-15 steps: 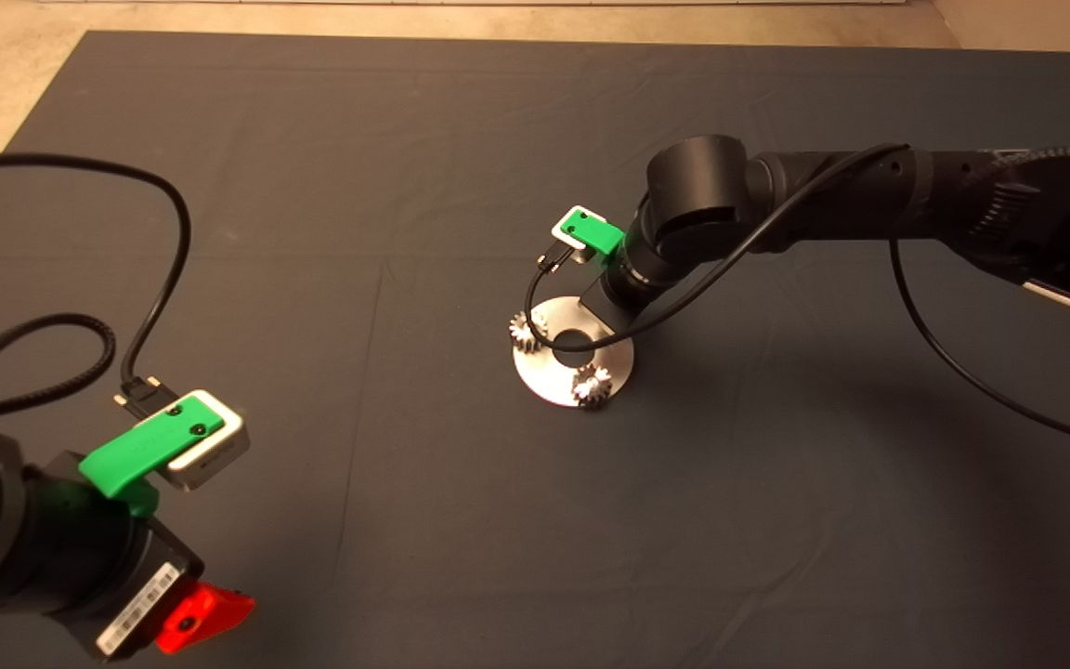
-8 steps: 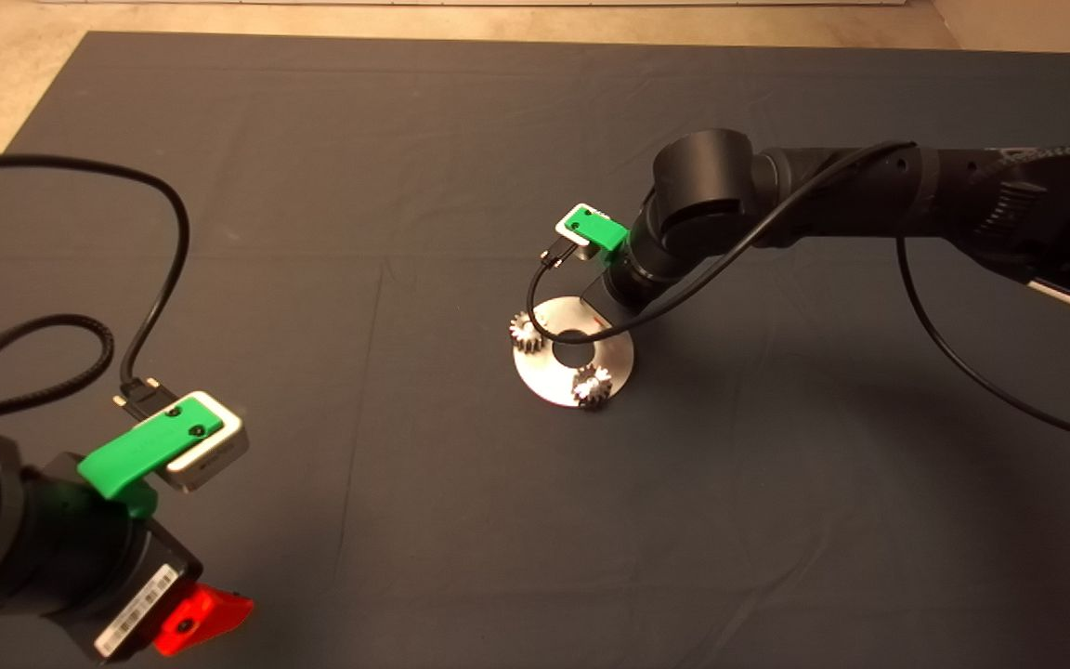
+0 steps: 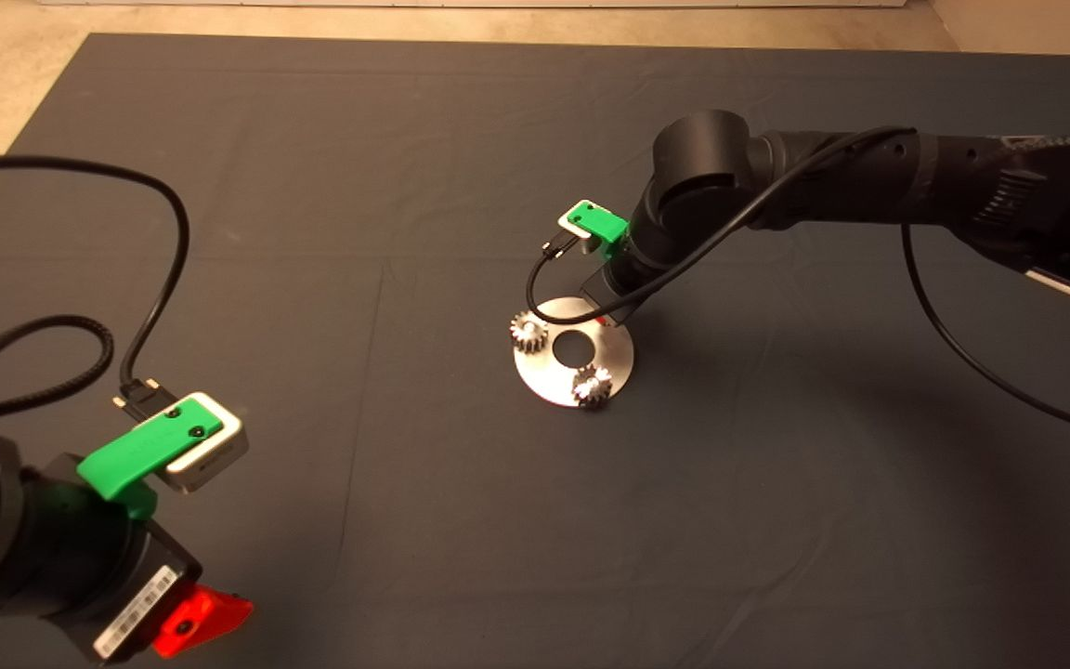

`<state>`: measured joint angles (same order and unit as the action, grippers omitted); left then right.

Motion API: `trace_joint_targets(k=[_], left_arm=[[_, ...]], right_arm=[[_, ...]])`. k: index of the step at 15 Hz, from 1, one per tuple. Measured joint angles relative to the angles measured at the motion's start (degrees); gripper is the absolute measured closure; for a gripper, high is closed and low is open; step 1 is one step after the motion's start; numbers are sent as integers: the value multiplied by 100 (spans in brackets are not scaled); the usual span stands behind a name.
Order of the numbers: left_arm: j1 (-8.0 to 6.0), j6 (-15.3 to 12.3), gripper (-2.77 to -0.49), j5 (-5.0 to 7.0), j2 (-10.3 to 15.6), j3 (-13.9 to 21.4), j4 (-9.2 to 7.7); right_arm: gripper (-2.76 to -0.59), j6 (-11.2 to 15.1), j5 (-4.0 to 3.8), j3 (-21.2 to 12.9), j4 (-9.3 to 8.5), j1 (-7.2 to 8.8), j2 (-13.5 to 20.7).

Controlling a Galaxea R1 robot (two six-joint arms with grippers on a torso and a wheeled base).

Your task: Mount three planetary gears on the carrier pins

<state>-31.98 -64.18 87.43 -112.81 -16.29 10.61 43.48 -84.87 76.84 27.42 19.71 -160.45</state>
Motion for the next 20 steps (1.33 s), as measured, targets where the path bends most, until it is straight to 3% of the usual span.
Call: trace_joint_targets(k=[7,10,12,20], left_arm=[[0,1,-277,2,2,0,-5],[0,2,-277,0,13,0,-9],[0,2,-277,2,13,0,-9],[0,5,-277,0,11,0,-9]], right_arm=[[-95,-18,-24,67,-28,2,-36],[-95,-137,-66,334,-241,49,-155],[-95,-194,-137,425,-313,65,-213],[-95,-234,-138,530,-391,77,-248]])
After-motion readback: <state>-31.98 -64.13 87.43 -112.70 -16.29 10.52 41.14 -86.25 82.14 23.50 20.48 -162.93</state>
